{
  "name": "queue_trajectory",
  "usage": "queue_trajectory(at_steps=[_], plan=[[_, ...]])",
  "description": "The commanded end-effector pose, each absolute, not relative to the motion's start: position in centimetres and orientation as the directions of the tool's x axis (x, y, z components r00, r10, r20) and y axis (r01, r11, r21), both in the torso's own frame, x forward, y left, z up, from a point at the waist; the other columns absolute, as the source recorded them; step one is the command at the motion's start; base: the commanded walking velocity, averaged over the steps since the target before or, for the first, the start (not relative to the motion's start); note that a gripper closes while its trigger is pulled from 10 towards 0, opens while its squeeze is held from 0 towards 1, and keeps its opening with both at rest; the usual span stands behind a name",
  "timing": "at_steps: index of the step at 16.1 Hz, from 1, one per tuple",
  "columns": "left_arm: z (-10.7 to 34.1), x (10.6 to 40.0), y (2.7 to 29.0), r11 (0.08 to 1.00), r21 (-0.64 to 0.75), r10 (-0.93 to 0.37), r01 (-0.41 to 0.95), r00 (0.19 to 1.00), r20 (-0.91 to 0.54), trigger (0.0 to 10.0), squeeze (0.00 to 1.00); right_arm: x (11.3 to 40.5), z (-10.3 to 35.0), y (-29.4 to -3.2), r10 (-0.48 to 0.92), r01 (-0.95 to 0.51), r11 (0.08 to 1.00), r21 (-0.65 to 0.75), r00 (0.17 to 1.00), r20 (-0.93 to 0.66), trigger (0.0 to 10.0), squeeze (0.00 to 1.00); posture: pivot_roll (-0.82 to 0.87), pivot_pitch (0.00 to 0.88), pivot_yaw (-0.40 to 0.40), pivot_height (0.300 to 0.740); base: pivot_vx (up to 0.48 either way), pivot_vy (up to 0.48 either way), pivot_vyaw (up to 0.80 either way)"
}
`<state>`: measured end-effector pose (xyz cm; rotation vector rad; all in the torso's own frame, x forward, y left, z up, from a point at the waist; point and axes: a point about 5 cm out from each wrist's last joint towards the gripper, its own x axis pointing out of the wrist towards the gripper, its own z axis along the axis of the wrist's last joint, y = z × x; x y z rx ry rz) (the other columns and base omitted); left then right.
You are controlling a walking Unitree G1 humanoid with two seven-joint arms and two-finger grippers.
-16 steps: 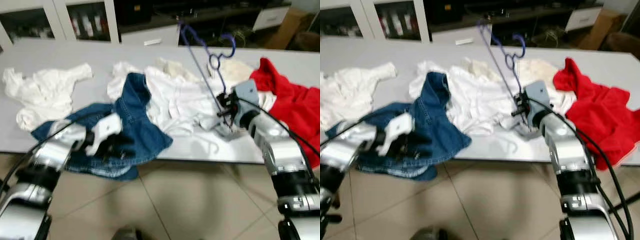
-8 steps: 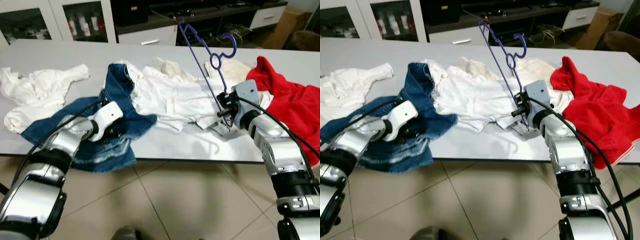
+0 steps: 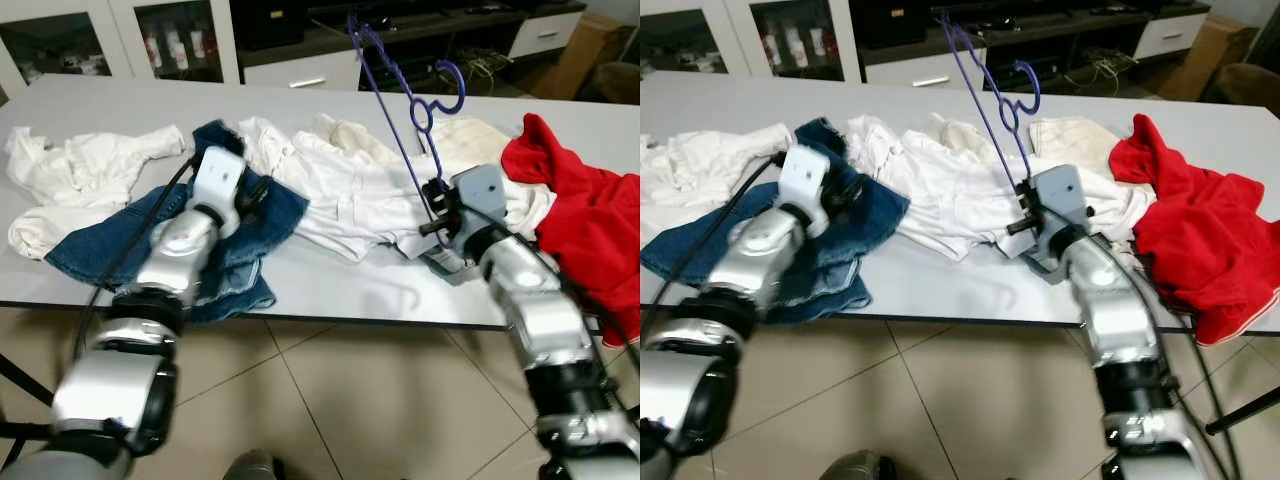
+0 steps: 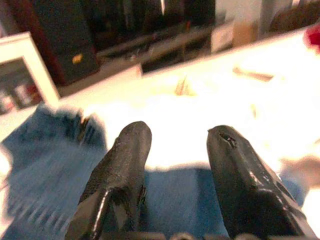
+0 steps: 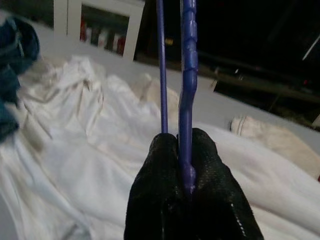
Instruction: Hang hanger
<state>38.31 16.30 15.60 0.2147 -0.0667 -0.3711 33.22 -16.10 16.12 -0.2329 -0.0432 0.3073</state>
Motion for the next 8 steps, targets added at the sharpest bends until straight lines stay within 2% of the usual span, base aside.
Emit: queue_trajectory(at_steps=[1,4,8], plan=[[15.3,37.8,15.8,0.921,0.162,-0.37,0.354,0.925,0.082,10.0,0.0,32.8,17.0,-16.0,0.263,-0.234,0.938,-0.257,0.961,0.085,10.0,0.0,0.07,0.0,0.006,0.74,0.0,0.0,0.0],[14.0,36.1,14.6,0.947,0.046,-0.321,0.318,0.928,0.187,10.0,0.0,31.4,16.8,-15.3,0.198,-0.146,0.952,-0.268,0.964,0.179,10.0,0.0,0.07,0.0,0.008,0.74,0.0,0.0,0.0],[11.9,32.9,13.9,0.952,-0.007,-0.295,0.304,0.929,0.225,10.0,0.0,29.1,15.4,-14.1,0.225,-0.153,0.937,-0.314,0.952,0.207,10.0,0.0,0.08,0.0,0.003,0.74,0.0,0.0,0.0]])
